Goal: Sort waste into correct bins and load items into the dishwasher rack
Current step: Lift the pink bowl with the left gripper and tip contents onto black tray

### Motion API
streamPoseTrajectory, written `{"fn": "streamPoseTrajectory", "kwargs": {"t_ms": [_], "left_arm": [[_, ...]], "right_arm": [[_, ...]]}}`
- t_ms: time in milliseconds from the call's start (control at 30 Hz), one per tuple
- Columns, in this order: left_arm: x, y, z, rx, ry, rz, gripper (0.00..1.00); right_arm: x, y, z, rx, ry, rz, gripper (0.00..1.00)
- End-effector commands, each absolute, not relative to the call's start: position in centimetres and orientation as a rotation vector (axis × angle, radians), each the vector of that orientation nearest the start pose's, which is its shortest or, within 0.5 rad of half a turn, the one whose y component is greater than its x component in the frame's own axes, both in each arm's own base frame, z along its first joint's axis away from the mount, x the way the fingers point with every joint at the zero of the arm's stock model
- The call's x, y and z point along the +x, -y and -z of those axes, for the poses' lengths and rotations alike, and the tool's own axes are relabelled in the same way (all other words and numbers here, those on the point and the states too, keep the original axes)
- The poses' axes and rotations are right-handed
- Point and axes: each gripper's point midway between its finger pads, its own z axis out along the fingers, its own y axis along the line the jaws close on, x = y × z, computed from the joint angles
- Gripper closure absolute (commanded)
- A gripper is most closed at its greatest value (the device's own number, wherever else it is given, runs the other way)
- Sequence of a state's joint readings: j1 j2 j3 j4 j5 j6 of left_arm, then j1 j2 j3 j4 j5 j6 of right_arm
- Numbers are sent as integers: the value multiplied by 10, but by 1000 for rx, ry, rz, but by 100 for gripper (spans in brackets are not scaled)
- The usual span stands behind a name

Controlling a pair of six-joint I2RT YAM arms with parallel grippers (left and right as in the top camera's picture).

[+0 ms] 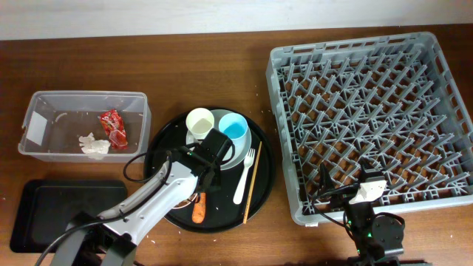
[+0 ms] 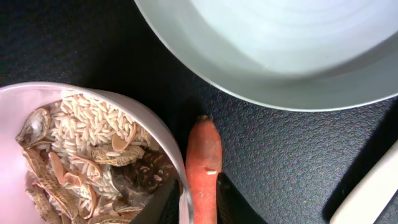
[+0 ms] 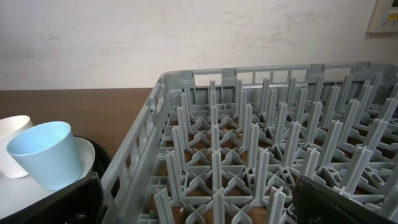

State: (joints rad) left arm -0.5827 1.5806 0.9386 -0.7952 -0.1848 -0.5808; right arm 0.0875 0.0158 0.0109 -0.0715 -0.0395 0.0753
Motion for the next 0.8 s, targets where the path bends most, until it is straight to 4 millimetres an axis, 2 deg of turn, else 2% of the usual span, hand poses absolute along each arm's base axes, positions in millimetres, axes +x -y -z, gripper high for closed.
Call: {"fn": "streamPoseTrajectory", "kwargs": {"t_ms": [0, 533, 600, 767], "left_arm": [[257, 126, -34, -31, -2923, -161, 80], [259, 124, -28, -30, -2924, -191, 80], [259, 124, -28, -30, -2924, -191, 89], [257, 123, -28, -28, -2930, -198, 99]], "right_arm": [[245, -27, -156, -36, -1651, -152, 1], [245, -27, -156, -36, -1651, -152, 1], [245, -27, -156, -36, -1651, -152, 1], [245, -27, -156, -36, -1651, -152, 1]]}}
